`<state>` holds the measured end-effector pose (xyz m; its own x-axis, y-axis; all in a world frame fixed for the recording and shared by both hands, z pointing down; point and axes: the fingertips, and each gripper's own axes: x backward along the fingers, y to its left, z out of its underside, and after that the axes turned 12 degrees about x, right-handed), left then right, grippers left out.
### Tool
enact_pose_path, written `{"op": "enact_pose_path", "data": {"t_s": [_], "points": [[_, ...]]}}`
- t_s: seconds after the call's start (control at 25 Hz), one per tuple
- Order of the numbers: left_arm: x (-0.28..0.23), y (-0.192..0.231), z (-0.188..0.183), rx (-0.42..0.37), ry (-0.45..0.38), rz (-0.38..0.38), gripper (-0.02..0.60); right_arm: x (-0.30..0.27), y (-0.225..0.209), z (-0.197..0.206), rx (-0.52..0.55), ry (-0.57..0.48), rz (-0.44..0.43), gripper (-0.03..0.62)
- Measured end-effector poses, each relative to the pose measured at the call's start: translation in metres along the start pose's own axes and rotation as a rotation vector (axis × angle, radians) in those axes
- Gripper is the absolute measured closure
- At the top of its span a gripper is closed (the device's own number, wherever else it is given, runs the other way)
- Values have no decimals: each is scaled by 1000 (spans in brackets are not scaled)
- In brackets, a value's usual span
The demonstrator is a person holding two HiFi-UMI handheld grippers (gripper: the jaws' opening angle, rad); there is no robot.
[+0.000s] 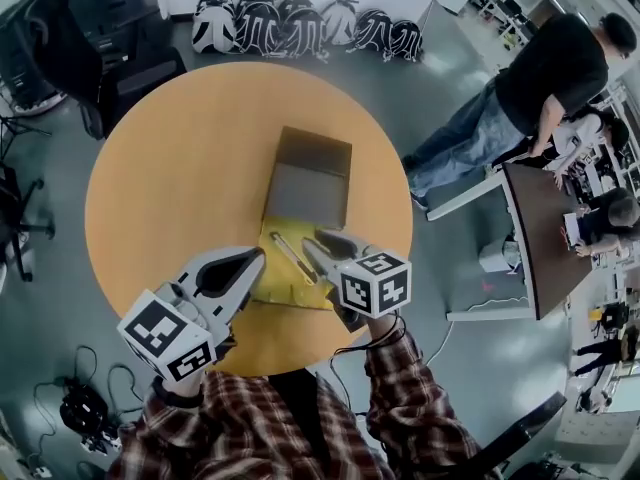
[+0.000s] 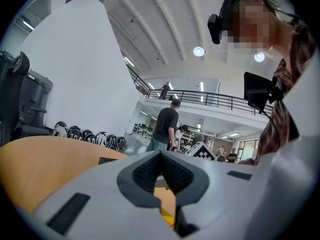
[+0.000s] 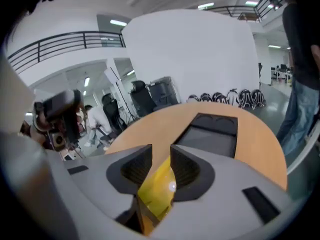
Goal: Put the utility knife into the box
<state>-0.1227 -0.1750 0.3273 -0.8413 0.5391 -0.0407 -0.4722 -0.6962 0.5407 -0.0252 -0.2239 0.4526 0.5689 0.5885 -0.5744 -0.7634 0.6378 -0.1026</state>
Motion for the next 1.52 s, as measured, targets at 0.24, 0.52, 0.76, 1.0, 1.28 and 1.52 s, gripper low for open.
{"op": "enact_pose_path", "data": {"t_s": [0.24, 0.52, 0.76, 1.0, 1.28, 1.52], "points": [[-13, -20, -18, -47, -26, 29, 571, 63, 18, -65, 35, -251, 43, 537], [-18, -35, -19, -58, -27, 59, 571, 105, 36, -87, 62, -372, 110, 580], [-26, -48, -14, -61, -18, 90, 571, 122, 39, -88, 34, -422, 130, 582], [-27, -49, -15, -63, -20, 90, 571, 124, 38, -88, 38, -421, 130, 582], [-23, -52, -12, -59, -17, 81, 571, 124, 43, -85, 36, -408, 120, 582], [-20, -50, -8, -55, -17, 77, 571, 119, 44, -81, 46, -394, 116, 583]]}}
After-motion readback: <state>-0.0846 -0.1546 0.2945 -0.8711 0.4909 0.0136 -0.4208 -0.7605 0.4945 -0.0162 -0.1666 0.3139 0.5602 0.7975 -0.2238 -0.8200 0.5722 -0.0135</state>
